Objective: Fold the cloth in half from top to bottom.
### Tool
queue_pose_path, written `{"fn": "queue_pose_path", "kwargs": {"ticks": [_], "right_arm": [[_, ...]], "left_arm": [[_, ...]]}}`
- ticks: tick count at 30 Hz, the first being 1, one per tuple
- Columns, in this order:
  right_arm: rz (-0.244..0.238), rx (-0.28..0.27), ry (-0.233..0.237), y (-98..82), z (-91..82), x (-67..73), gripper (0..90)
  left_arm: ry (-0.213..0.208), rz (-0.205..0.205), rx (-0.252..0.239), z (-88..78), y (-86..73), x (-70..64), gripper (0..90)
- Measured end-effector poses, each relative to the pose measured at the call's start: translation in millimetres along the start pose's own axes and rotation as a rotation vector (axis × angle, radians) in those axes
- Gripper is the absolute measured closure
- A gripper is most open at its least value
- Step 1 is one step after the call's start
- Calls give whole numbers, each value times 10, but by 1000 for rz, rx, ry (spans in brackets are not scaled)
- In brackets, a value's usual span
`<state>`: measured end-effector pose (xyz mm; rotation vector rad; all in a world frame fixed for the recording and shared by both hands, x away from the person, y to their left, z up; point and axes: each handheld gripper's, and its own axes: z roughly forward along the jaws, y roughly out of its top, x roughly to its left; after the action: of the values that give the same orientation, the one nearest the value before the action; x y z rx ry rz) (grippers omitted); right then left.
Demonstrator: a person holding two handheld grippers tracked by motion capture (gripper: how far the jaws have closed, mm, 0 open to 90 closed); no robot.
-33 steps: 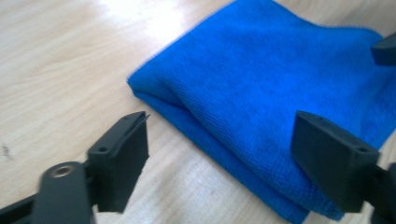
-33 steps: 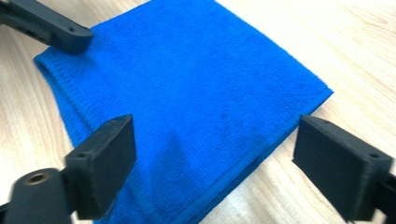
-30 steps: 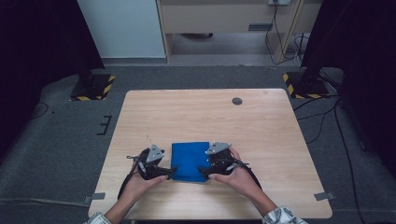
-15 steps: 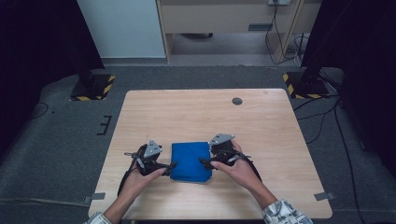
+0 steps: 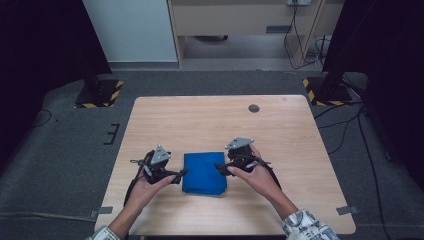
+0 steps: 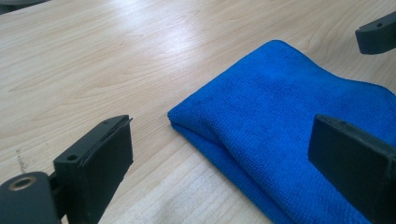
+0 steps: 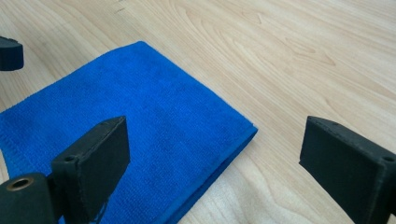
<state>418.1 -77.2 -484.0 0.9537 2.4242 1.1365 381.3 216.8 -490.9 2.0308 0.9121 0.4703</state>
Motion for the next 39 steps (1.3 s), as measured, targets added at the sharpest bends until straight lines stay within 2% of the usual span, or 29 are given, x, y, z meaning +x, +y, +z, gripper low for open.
{"fn": "queue_pose_path", "kwargs": {"ticks": [4,16,19,31,39], "right_arm": [[5,-8,-4,39,-12,-18,86],[9,-22,-5,120,-45,-59,84],[12,-28,-6,161,-63,-102,84],[44,-32,-29,187,-19,-230,110],[66,-26,-44,178,47,-292,103]], "left_arm": [[-1,19,5,-1,53,3,59],[-34,30,37,63,178,4,33],[-31,32,59,96,233,18,29],[-32,39,75,220,429,76,29],[-29,44,90,309,469,93,29]]}}
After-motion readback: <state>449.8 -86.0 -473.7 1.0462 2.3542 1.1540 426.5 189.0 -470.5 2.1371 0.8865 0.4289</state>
